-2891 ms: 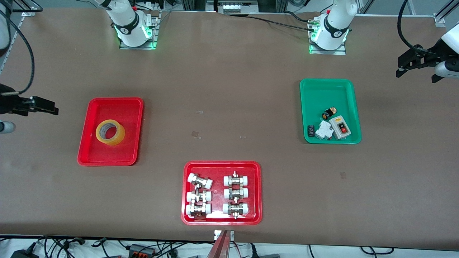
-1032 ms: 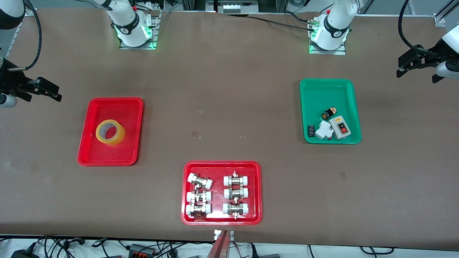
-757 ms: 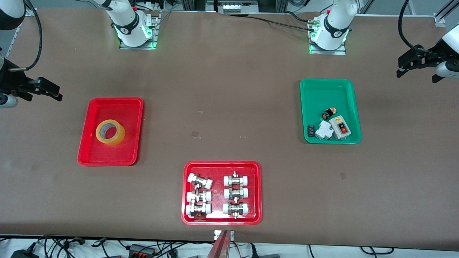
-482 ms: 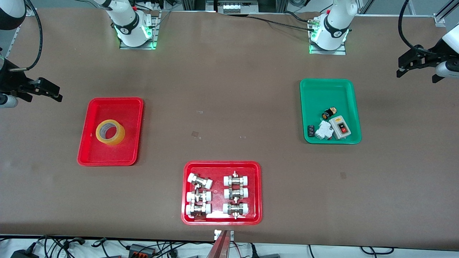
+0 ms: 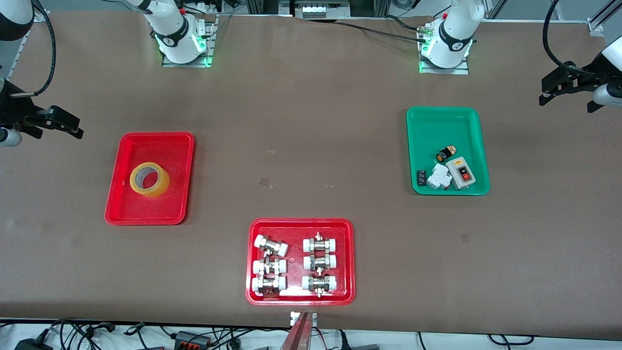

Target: Left arm passes tape to right arm into tray

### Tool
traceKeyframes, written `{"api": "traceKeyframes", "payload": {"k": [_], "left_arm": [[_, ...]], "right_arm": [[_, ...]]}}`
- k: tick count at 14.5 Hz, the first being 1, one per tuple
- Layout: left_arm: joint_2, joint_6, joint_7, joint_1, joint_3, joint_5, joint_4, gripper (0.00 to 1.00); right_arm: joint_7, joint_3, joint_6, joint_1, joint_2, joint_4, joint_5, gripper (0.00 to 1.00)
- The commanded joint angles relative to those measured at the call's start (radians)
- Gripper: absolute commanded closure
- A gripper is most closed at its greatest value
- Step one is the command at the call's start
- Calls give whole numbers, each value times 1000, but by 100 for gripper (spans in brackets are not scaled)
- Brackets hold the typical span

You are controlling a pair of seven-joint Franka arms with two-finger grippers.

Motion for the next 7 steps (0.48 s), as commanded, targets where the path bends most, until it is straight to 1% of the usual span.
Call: {"api": "traceKeyframes", "payload": {"k": [1, 2, 7], "left_arm": [[2, -2, 20, 7, -1, -14, 4, 0], [2, -4, 20, 8, -1, -14, 4, 0], [2, -4, 20, 8, -1, -14, 4, 0]], "right_arm": [[15, 45, 11, -48, -12, -10, 0, 0], [15, 56, 11, -54, -13, -10, 0, 0], [15, 56, 8, -53, -18, -11, 3, 0]]}}
